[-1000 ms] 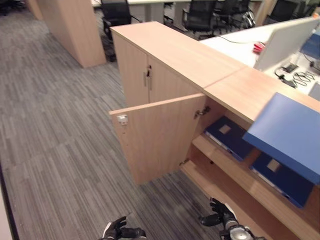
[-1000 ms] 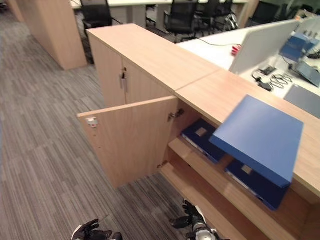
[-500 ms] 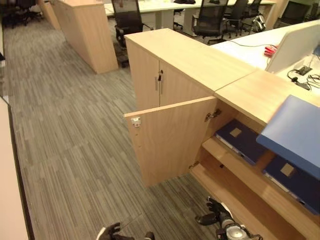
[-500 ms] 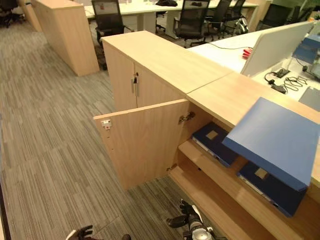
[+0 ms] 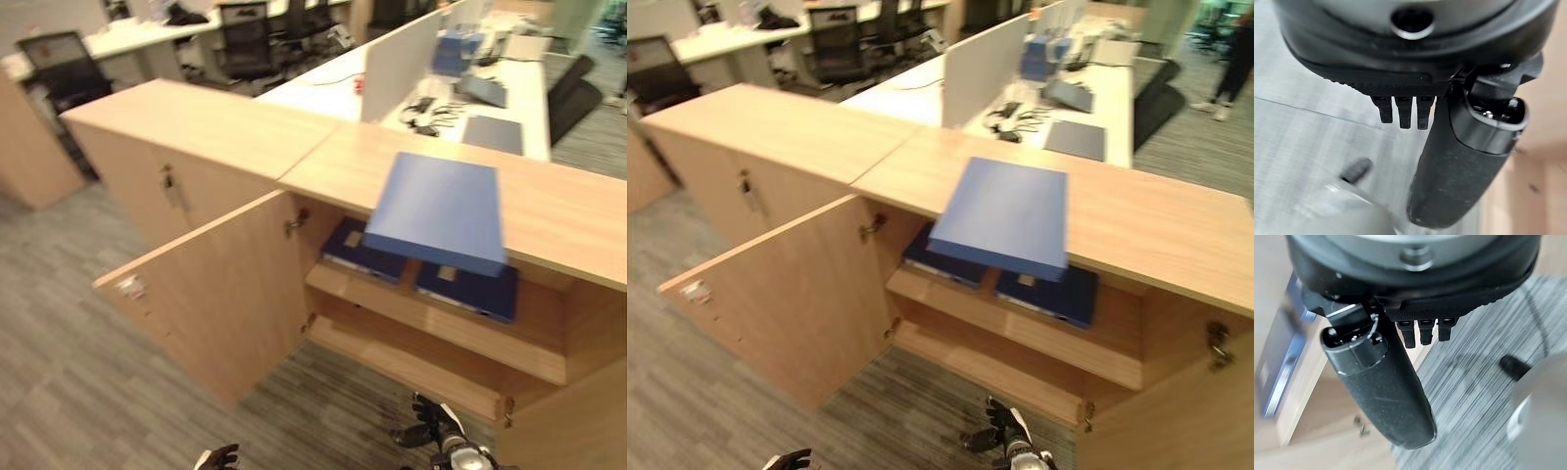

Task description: Put the empty folder in the office cabinet

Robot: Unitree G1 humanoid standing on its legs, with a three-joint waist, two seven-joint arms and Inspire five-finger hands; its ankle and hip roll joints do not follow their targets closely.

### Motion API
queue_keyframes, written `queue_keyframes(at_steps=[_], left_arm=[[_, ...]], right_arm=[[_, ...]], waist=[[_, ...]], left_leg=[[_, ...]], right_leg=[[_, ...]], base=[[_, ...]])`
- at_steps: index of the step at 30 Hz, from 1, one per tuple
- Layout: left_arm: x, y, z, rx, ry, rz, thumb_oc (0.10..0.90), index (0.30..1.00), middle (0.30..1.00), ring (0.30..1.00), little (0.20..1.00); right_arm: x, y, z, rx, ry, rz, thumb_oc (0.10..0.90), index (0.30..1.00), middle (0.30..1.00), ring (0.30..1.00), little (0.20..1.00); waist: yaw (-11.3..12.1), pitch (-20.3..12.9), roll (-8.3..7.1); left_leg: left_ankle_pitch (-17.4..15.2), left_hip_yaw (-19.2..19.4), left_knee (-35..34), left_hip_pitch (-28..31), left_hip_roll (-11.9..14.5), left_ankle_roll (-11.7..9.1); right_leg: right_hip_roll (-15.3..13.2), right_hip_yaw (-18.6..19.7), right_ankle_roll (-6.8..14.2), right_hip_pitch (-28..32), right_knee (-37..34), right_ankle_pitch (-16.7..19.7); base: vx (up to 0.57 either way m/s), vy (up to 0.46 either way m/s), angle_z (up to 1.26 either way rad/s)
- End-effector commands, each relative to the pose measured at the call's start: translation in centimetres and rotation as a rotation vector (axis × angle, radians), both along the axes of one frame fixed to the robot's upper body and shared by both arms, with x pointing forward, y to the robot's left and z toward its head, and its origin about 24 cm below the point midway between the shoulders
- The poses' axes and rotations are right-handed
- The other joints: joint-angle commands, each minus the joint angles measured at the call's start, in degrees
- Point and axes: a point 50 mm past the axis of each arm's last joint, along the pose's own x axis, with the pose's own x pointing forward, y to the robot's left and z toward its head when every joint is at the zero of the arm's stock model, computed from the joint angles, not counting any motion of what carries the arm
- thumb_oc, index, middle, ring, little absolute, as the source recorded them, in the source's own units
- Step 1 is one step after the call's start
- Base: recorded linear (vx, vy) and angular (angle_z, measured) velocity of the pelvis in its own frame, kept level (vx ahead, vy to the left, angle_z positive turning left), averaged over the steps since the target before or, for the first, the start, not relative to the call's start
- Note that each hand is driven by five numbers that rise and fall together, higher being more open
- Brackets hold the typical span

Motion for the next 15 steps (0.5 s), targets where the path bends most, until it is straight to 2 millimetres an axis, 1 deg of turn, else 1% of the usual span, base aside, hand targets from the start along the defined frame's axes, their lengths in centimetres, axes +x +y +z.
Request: queue_keyframes(at_steps=[1, 2, 4, 6, 7, 9, 10, 11, 12, 13, 14, 15], left_arm=[[2.9, 0.1, 0.9, 0.021, -0.089, -0.076, 0.800, 0.900, 0.900, 0.900, 0.900], [2.8, 0.0, 0.9, 0.020, -0.089, -0.076, 0.800, 0.900, 0.900, 0.900, 0.900], [3.2, -0.2, 1.0, 0.013, -0.099, -0.092, 0.800, 0.900, 0.900, 0.900, 0.900], [3.7, -0.5, 1.1, 0.007, -0.116, -0.102, 0.800, 0.900, 0.900, 0.900, 0.900], [3.9, -0.8, 1.1, 0.002, -0.123, -0.112, 0.800, 0.900, 0.900, 0.900, 0.900], [4.3, -1.4, 1.2, -0.013, -0.134, -0.128, 0.800, 0.900, 0.900, 0.900, 0.900], [4.3, -1.4, 1.2, -0.012, -0.135, -0.128, 0.800, 0.900, 0.900, 0.900, 0.900], [4.7, -2.0, 1.3, -0.027, -0.153, -0.133, 0.800, 0.900, 0.900, 0.900, 0.900], [4.7, -2.0, 1.3, -0.027, -0.153, -0.133, 0.800, 0.900, 0.900, 0.900, 0.900], [4.8, -2.1, 1.3, -0.035, -0.156, -0.135, 0.800, 0.900, 0.900, 0.900, 0.900], [4.7, -2.1, 1.2, -0.033, -0.151, -0.137, 0.800, 0.900, 0.900, 0.900, 0.900], [3.8, -2.0, 0.9, -0.027, -0.117, -0.143, 0.800, 0.900, 0.900, 0.900, 0.900]], right_arm=[[3.4, -1.0, 2.1, -0.023, -0.149, 0.019, 0.800, 0.900, 0.900, 0.900, 0.900], [3.4, -1.0, 2.1, -0.023, -0.149, 0.019, 0.800, 0.900, 0.900, 0.900, 0.900], [3.3, -1.7, 2.2, -0.040, -0.145, 0.017, 0.800, 0.900, 0.900, 0.900, 0.900], [3.4, -2.3, 2.3, -0.063, -0.140, 0.021, 0.800, 0.900, 0.900, 0.900, 0.900], [3.3, -2.5, 2.3, -0.072, -0.133, 0.019, 0.800, 0.900, 0.900, 0.900, 0.900], [3.0, -2.8, 2.1, -0.085, -0.117, 0.025, 0.800, 0.900, 0.900, 0.900, 0.900], [3.1, -2.8, 2.1, -0.085, -0.118, 0.025, 0.800, 0.900, 0.900, 0.900, 0.900], [3.2, -3.3, 2.1, -0.111, -0.108, 0.033, 0.800, 0.900, 0.900, 0.900, 0.900], [3.2, -3.3, 2.1, -0.111, -0.108, 0.032, 0.800, 0.900, 0.900, 0.900, 0.900], [3.3, -3.3, 2.0, -0.112, -0.102, 0.029, 0.800, 0.900, 0.900, 0.900, 0.900], [3.1, -3.3, 1.8, -0.109, -0.087, 0.028, 0.800, 0.900, 0.900, 0.900, 0.900], [2.7, -3.1, 1.5, -0.103, -0.073, 0.020, 0.800, 0.900, 0.900, 0.900, 0.900]], waist=[[-1.8, 2.5, -0.20], [-1.7, 2.5, -0.12], [-2.7, 2.9, 0.19], [-2.9, 3.5, 0.42], [-2.6, 3.7, 0.27], [-1.6, 3.8, -0.31], [-1.7, 3.6, -0.42], [1.3, 4.9, -0.66], [1.3, 4.9, -0.71], [1.8, 5.2, -0.79], [1.8, 5.2, -0.65], [1.4, 4.6, -0.13]], left_leg=[[-1.8, -5.2, 5.5, -1.9, 3.3, -2.7], [-1.8, -5.1, 5.6, -1.9, 3.4, -2.7], [-0.1, -5.0, 8.3, -2.1, 5.5, -3.6], [2.4, -8.7, 12.1, -3.2, 6.2, -4.0], [2.8, -11.5, 12.2, -4.1, 5.5, -3.6], [1.1, -17.8, 10.4, -6.0, 2.8, -2.4], [1.4, -17.8, 10.2, -6.2, 2.6, -2.3], [1.7, -30.4, 5.0, -11.5, -3.2, -2.4], [1.6, -30.5, 5.0, -11.5, -3.3, -2.4], [1.4, -32.6, 4.6, -11.9, -4.3, -2.5], [1.2, -33.0, 3.8, -11.4, -4.3, -2.4], [1.0, -31.5, 2.2, -9.0, -3.7, -2.4]], right_leg=[[1.8, 5.9, 1.7, 2.4, -3.2, -1.0], [1.9, 5.9, 1.7, 2.5, -3.2, -1.0], [4.0, 7.8, 0.4, 2.5, -3.1, -2.0], [5.5, 9.7, -0.7, 2.6, -3.1, -2.8], [5.7, 10.7, -0.8, 2.8, -3.4, -3.1], [5.9, 12.9, -0.8, 3.3, -3.3, -3.7], [5.8, 12.8, -0.8, 3.1, -3.4, -3.5], [7.2, 17.1, -0.6, 4.7, -3.2, -4.7], [7.1, 17.0, -0.6, 4.7, -3.1, -4.9], [7.4, 18.5, -0.5, 4.9, -2.9, -5.1], [7.8, 19.1, -0.4, 5.1, -3.0, -5.2], [8.0, 19.3, -0.1, 5.8, -3.8, -4.9]], base=[[0.04, -0.160, -0.69], [0.04, -0.179, -0.69], [0.04, -0.127, -0.42], [0.06, -0.067, -0.71], [0.07, -0.031, -1.10], [0.09, -0.008, -0.83], [0.26, -0.010, -0.41], [0.22, -0.020, -0.25], [0.25, -0.035, -0.62], [0.04, -0.029, -1.00], [0.09, 0.005, -1.06], [0.07, 0.018, -0.75]])
